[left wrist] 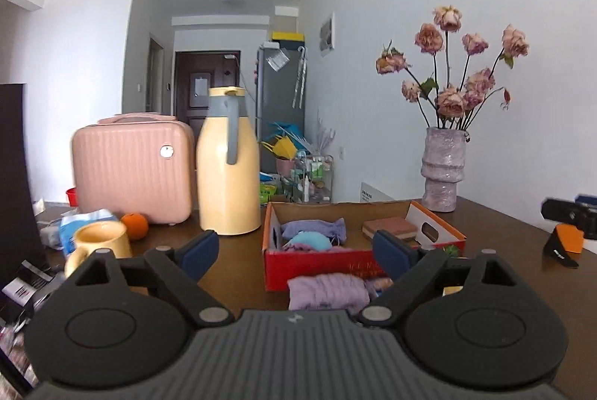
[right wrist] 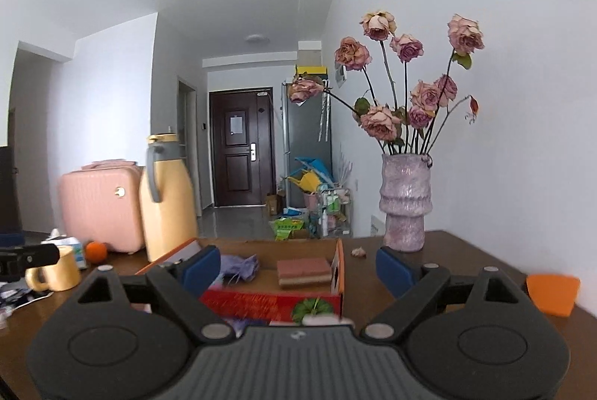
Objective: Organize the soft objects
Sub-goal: 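Reach the left tool to the lavender towel and grasp it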
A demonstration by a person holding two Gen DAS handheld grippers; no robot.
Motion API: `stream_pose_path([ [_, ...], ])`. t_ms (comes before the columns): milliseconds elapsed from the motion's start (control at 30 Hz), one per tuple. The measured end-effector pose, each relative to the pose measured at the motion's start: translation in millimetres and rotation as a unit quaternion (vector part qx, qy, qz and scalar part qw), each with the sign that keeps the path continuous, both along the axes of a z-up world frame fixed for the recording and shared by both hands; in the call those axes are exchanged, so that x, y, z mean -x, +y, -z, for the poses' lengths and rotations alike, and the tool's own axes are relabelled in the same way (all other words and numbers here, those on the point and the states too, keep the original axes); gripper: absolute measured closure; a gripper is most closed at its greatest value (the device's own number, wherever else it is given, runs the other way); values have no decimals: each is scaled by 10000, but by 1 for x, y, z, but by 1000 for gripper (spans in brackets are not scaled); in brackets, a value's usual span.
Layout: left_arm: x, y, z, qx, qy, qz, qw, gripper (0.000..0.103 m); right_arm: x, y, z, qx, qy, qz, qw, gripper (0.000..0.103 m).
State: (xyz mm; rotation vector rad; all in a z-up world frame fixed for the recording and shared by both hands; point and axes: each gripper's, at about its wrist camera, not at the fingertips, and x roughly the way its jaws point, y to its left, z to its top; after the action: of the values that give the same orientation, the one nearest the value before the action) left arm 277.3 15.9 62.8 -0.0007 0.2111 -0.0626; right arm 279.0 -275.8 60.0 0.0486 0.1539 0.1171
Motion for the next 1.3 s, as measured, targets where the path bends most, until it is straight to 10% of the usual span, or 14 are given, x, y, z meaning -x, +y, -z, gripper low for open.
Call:
stream_pose_path([
  [367, 122, 18, 39, 294, 85, -145, 9994, 7, 119, 12, 49, -436, 394, -517, 9969, 13],
  [600, 109, 27, 41, 317, 266, -254, 9988, 7, 93, 31, 51, -591, 757, -777, 9923, 26],
  [833, 40, 32, 42, 417, 608, -79, 9972, 18, 12, 53, 58, -1139, 1262, -957, 9808, 55],
  [1200, -168, 26, 75, 899, 2011, 658, 9732, 34, -150, 122, 93, -1855, 2071, -401, 9597, 68],
  [1300, -195, 31, 97, 1139, 2367, 793, 9616, 61, -170, 129, 101, -1722, 2116, -312, 9616, 76],
])
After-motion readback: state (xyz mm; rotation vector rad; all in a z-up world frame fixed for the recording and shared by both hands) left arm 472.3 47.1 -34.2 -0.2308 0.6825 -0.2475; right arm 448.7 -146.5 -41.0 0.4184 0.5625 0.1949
